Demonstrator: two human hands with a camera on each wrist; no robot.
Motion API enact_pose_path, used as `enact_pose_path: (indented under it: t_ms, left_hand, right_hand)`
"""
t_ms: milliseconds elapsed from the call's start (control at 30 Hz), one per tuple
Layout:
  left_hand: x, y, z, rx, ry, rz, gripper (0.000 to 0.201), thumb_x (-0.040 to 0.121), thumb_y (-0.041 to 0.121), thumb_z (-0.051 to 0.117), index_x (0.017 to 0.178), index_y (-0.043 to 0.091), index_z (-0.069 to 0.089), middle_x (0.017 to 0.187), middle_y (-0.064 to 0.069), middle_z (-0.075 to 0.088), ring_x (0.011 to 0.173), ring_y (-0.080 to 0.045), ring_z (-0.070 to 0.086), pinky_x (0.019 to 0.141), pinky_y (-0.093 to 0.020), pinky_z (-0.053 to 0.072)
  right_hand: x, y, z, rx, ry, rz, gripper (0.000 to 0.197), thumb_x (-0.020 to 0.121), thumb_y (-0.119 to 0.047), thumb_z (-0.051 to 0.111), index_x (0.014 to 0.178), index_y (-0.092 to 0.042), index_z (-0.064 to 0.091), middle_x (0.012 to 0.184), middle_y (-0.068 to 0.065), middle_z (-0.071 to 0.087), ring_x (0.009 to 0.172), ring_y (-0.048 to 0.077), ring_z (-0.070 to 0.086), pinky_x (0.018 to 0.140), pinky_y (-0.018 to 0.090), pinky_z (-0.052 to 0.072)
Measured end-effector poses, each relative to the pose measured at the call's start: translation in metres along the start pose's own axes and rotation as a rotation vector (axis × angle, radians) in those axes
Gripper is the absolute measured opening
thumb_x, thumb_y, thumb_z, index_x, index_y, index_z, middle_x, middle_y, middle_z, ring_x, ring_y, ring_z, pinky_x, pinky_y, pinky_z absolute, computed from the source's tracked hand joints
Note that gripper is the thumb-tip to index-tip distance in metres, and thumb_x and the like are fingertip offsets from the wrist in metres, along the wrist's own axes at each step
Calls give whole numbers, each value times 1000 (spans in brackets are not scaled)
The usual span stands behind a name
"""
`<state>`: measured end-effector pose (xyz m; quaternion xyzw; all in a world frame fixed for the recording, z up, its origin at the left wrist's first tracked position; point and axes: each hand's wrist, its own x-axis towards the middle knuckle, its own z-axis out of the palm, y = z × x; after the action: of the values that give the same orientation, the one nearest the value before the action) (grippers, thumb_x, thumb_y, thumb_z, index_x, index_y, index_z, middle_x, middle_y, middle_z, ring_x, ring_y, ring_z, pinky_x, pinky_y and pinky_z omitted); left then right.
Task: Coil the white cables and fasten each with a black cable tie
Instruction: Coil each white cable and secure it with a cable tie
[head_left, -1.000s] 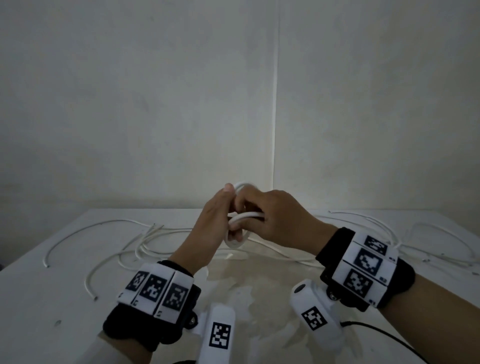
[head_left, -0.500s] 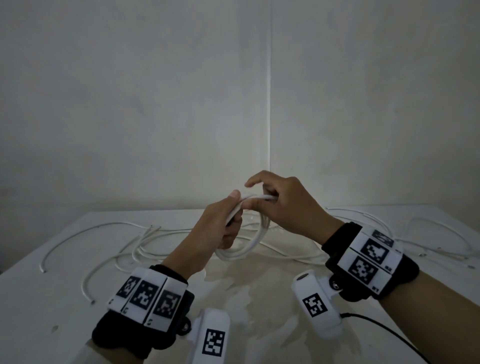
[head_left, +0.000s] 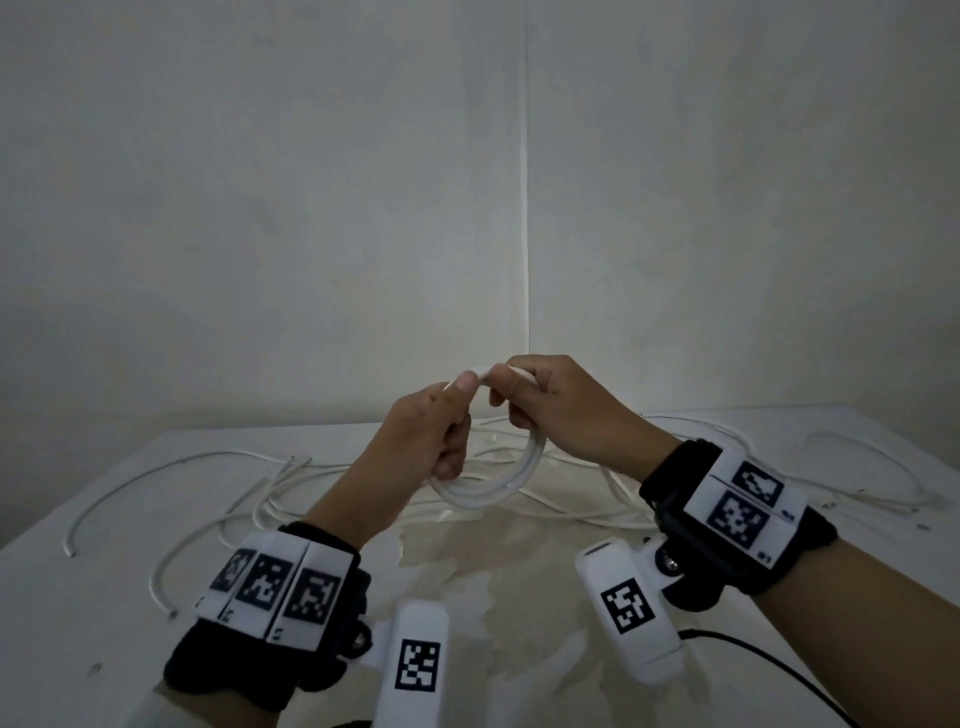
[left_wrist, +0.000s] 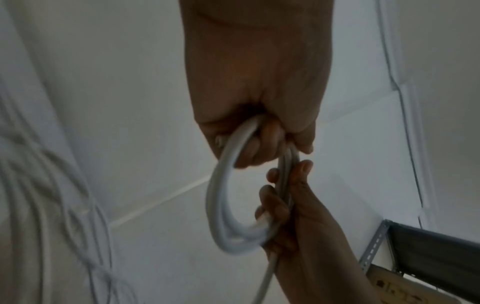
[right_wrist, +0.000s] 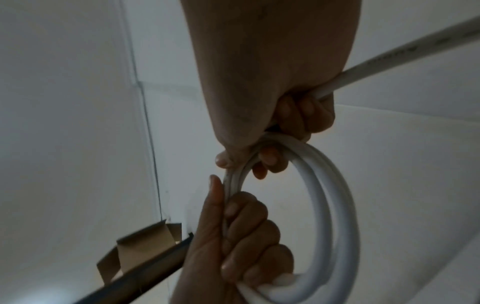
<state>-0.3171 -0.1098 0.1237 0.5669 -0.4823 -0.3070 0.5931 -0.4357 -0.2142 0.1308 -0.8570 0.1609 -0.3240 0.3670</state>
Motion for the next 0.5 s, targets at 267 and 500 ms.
enact_pose_path:
  t_ms: [267, 500]
  left_hand:
    - [-8, 0, 3, -175, -144, -106, 33, 86, 41, 42, 67, 14, 34, 45, 8, 30, 38, -6, 32, 43, -18, 38]
    - [-8, 6, 7, -138, -59, -107, 38, 96, 31, 38, 61, 16, 29, 39, 9, 23, 34, -6, 19, 38, -18, 24]
  right_hand:
    - [-3, 1, -3, -322, 86, -82, 42, 90, -51, 41, 72, -17, 56, 63, 6, 58, 63, 22, 55, 64, 34, 44]
    - [-1, 1, -3, -235, 89, -76, 45, 88, -52, 42, 69, -14, 55, 50, -5, 49, 52, 13, 45, 59, 30, 39]
